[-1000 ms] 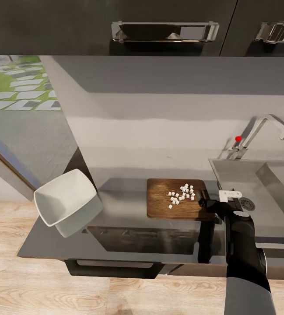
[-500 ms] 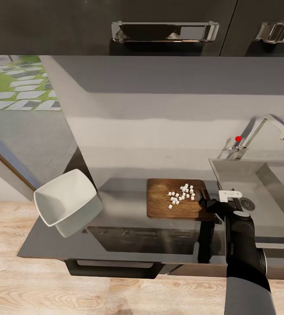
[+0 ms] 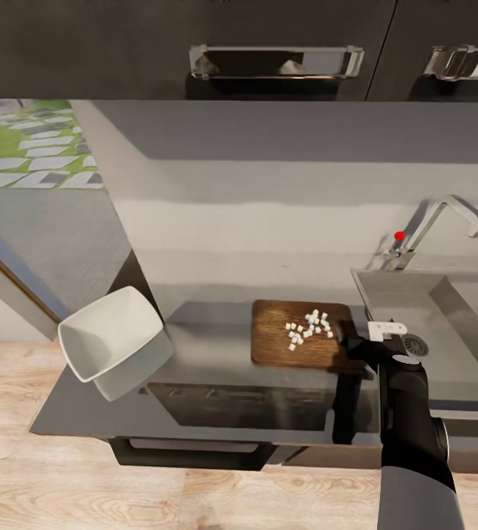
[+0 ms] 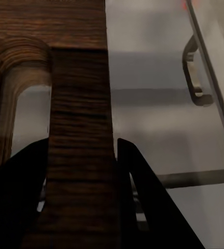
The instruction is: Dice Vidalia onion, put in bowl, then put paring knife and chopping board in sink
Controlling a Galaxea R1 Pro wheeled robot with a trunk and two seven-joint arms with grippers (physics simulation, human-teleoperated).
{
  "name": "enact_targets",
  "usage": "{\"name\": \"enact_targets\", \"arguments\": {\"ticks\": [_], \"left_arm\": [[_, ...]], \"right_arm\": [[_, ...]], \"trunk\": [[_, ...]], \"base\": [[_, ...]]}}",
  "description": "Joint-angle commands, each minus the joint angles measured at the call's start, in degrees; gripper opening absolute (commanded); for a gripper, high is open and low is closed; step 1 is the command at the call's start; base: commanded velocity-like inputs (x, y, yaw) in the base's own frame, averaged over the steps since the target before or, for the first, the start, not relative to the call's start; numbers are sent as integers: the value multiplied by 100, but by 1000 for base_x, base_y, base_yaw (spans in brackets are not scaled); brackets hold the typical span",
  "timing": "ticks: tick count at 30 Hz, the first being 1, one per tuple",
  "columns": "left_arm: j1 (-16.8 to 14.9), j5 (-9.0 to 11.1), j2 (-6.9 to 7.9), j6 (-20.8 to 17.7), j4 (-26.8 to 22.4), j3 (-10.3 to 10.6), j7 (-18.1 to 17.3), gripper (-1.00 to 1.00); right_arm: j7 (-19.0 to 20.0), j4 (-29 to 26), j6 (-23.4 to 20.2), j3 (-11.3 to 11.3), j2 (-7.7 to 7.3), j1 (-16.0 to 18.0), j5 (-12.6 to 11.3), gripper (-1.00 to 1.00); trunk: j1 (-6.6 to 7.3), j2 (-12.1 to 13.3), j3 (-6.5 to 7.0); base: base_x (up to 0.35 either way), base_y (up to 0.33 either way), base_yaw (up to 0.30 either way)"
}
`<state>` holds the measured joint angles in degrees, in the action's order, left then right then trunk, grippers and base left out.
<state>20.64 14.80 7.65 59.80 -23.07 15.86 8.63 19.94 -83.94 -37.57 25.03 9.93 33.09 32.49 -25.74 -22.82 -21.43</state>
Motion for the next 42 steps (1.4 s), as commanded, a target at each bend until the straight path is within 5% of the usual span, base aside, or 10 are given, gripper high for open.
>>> {"name": "enact_targets", "arguments": {"ticks": [1, 37, 42], "left_arm": [[2, 9, 8, 3, -14, 49, 59, 100], [2, 5, 1, 5, -14, 49, 59, 100], [3, 5, 2, 5, -14, 49, 59, 100]], "right_arm": [[54, -9, -14, 12, 6, 5, 52, -100], [33, -17, -14, 11, 6, 7, 76, -100], [23, -19, -14, 11, 6, 10, 257, -100]], "trunk": [[-4, -10, 0], [-4, -10, 322], [-4, -10, 367]], "base": [[0, 0, 0], [0, -81, 0], [0, 0, 0]]}}
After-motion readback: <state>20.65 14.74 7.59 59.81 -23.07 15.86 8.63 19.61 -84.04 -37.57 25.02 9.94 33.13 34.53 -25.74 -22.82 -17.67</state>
